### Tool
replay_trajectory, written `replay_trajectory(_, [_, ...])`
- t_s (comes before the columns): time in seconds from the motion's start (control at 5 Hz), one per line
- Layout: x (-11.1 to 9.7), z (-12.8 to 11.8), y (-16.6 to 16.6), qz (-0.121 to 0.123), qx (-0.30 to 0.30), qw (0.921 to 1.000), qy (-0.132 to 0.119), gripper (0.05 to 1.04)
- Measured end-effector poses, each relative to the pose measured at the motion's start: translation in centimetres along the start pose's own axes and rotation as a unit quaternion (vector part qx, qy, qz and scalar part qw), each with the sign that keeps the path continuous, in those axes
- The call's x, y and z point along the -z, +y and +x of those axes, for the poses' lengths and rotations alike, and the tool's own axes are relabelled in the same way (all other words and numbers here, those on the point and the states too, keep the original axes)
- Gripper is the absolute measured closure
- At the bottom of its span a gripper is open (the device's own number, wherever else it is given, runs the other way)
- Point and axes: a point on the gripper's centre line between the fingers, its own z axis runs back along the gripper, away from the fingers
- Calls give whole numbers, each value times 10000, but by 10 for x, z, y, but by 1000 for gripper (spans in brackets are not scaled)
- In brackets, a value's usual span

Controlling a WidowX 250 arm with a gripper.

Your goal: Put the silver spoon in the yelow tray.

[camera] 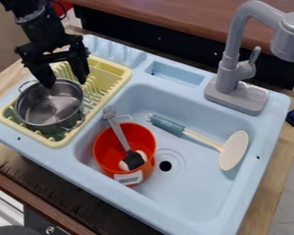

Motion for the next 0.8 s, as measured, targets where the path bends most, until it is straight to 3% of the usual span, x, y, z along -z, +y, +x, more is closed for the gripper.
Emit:
replay_trajectory(0.4, [-9,-13,-29,-164,469,9987,147,105])
replay_trajectory(0.8, [-4,-50,-59,38,-661,9978,37,105])
